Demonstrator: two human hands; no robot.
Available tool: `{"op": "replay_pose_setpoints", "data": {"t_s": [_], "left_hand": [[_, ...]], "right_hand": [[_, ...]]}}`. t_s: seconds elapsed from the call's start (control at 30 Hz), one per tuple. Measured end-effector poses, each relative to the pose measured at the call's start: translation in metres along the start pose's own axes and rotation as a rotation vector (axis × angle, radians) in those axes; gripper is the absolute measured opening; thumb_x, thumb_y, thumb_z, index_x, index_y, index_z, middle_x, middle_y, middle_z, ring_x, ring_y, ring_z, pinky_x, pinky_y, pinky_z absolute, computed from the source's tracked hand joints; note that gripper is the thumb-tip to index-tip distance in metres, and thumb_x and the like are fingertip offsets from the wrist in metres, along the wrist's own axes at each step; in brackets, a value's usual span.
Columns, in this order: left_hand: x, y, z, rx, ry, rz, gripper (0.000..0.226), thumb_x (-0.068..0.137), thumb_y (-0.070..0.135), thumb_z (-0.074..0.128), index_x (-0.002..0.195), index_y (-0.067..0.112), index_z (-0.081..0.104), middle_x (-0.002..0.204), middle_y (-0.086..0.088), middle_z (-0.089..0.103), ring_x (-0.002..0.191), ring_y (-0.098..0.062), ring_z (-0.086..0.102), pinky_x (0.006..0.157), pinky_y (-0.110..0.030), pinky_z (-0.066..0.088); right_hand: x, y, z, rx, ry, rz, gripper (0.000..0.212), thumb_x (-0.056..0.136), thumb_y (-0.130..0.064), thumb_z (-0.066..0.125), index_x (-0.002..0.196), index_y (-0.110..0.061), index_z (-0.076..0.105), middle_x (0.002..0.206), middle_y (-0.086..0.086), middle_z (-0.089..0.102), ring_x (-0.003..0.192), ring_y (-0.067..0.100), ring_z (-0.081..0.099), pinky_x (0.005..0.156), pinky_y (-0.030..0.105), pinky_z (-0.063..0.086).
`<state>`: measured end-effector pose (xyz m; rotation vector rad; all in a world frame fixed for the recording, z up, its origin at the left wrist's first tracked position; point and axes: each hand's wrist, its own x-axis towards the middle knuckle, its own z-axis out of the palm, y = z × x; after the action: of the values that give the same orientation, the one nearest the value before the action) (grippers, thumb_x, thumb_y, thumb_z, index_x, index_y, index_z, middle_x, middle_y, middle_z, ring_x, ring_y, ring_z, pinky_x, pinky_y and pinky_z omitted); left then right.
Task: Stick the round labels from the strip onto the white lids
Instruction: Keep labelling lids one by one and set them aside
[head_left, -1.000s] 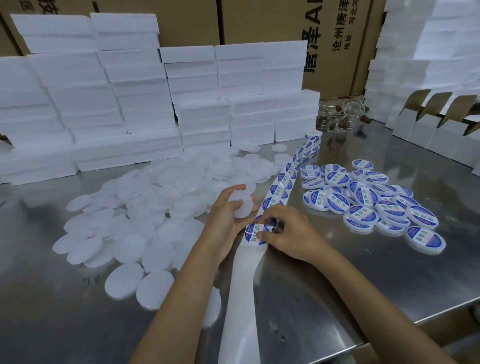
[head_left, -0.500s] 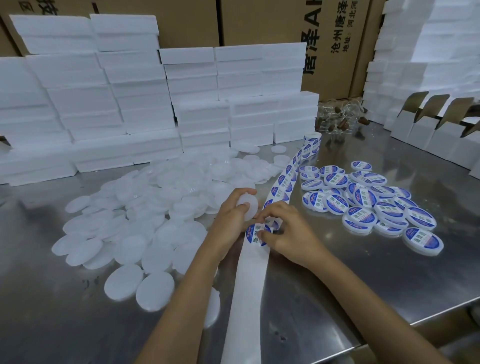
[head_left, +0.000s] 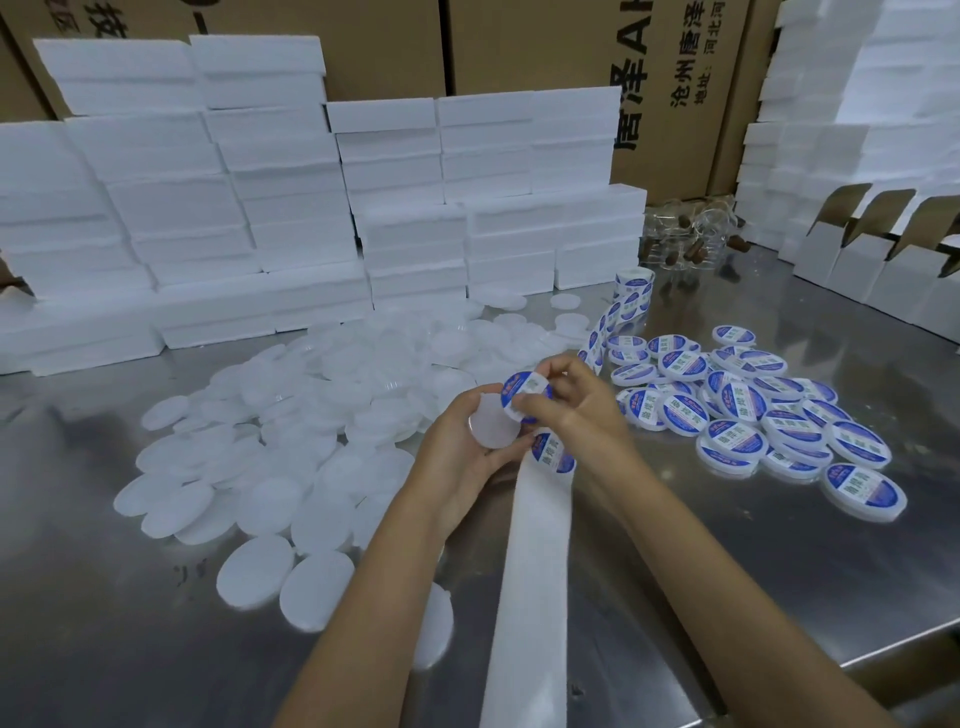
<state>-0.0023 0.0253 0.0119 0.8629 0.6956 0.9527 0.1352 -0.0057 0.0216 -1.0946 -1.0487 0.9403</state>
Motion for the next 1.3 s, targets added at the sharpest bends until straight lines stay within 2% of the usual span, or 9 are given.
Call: {"op": "replay_pose_setpoints", "data": {"t_s": [0.2,0.53,0.67,0.8,0.9,1.0,1.1,1.17,1.3], "left_hand": [[0.000,0.003,0.003,-0.118,-0.009,-0.015,0.031,0.105,0.019,0.046,0.122,-0.002,0.061,0.110,-0.020,0.071,0.097,-0.027,0.070,0.094,-0.038,0.056],[-0.001,0.003,0.005,-0.131,0.024,-0.023,0.028,0.105,0.018,0.047,0.122,0.004,0.064,0.106,-0.019,0.071,0.093,-0.027,0.071,0.080,-0.036,0.062],[-0.001,0.002,0.008,-0.087,0.040,-0.030,0.036,0.105,0.020,0.048,0.135,0.002,0.058,0.114,-0.020,0.066,0.103,-0.030,0.065,0.092,-0.039,0.055],[0.000,0.001,0.008,-0.063,0.043,-0.017,0.037,0.105,0.020,0.047,0.136,0.003,0.057,0.116,-0.019,0.068,0.105,-0.030,0.067,0.098,-0.041,0.053],[0.000,0.001,0.008,-0.048,0.045,-0.003,0.036,0.106,0.020,0.046,0.136,0.003,0.056,0.120,-0.021,0.068,0.108,-0.031,0.067,0.095,-0.040,0.055],[0.001,-0.002,0.007,-0.021,0.049,-0.001,0.038,0.106,0.020,0.044,0.136,-0.001,0.054,0.130,-0.028,0.063,0.114,-0.036,0.066,0.092,-0.038,0.056],[0.002,-0.002,0.004,-0.035,0.047,-0.004,0.032,0.105,0.020,0.046,0.126,0.001,0.061,0.118,-0.024,0.069,0.107,-0.032,0.068,0.090,-0.038,0.057],[0.002,0.000,0.003,-0.084,0.039,-0.013,0.026,0.104,0.019,0.048,0.119,0.005,0.064,0.107,-0.017,0.072,0.102,-0.029,0.070,0.091,-0.039,0.057],[0.002,0.000,0.002,-0.144,0.030,-0.025,0.024,0.102,0.018,0.051,0.116,0.005,0.066,0.109,-0.018,0.071,0.104,-0.030,0.070,0.093,-0.041,0.057]], "right_hand": [[-0.005,0.011,0.015,-0.069,0.042,-0.073,0.027,0.082,0.006,0.071,0.092,-0.013,0.055,0.099,0.019,0.068,0.083,0.015,0.065,0.071,0.023,0.055],[-0.007,0.013,0.014,-0.188,0.031,-0.075,0.027,0.082,0.001,0.074,0.100,-0.009,0.056,0.105,0.011,0.065,0.098,0.028,0.067,0.082,0.039,0.057],[-0.008,0.014,0.014,-0.225,0.031,-0.086,0.028,0.082,-0.001,0.075,0.096,-0.015,0.055,0.096,0.003,0.065,0.092,0.026,0.068,0.081,0.045,0.058],[-0.007,0.017,0.014,-0.259,0.035,-0.113,0.027,0.082,-0.004,0.075,0.096,-0.017,0.056,0.091,-0.001,0.066,0.088,0.024,0.068,0.078,0.044,0.059],[-0.006,0.019,0.013,-0.281,0.042,-0.124,0.027,0.082,-0.007,0.076,0.096,-0.018,0.056,0.090,-0.001,0.066,0.085,0.021,0.068,0.072,0.038,0.059],[-0.006,0.024,0.013,-0.334,0.061,-0.159,0.027,0.081,-0.011,0.078,0.095,-0.020,0.057,0.095,-0.003,0.064,0.076,0.004,0.061,0.063,0.018,0.051],[-0.005,0.028,0.013,-0.420,0.107,-0.205,0.029,0.078,-0.013,0.080,0.100,-0.019,0.062,0.101,-0.007,0.053,0.076,-0.008,0.052,0.068,0.007,0.043],[-0.004,0.028,0.010,-0.434,0.119,-0.208,0.031,0.077,-0.016,0.083,0.102,-0.020,0.065,0.099,-0.011,0.048,0.075,-0.013,0.050,0.069,0.005,0.040],[-0.005,0.031,0.009,-0.496,0.120,-0.246,0.034,0.078,-0.023,0.082,0.108,-0.026,0.065,0.100,-0.018,0.045,0.081,-0.015,0.050,0.069,0.005,0.040]]}}
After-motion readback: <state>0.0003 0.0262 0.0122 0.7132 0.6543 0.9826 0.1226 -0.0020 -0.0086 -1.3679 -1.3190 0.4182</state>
